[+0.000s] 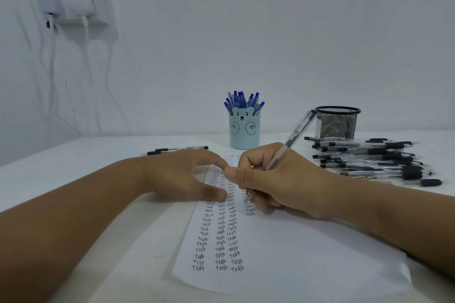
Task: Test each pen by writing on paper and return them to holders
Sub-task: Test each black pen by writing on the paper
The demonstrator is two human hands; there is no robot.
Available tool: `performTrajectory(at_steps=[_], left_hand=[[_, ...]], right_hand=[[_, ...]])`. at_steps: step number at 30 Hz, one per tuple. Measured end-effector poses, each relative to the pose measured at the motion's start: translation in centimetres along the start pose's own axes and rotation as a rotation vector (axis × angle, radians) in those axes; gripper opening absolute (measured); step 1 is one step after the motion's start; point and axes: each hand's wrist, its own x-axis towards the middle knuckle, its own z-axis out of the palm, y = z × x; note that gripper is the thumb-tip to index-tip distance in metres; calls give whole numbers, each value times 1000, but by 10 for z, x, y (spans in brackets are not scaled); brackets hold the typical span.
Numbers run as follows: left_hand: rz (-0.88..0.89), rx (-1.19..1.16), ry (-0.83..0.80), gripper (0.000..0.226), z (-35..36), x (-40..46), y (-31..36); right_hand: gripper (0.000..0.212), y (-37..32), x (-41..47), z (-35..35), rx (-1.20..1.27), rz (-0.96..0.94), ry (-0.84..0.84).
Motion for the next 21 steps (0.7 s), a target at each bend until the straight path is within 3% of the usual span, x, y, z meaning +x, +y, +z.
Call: performTrajectory(at_steps=[10,21], left_hand=[[8,-19,-2,66,0,2,-5],[11,-22,-7,64,0,3,-4]], right_hand=[[42,7,2,-2,-226,2,-3],[43,3,-1,1,-283,-3,-31]])
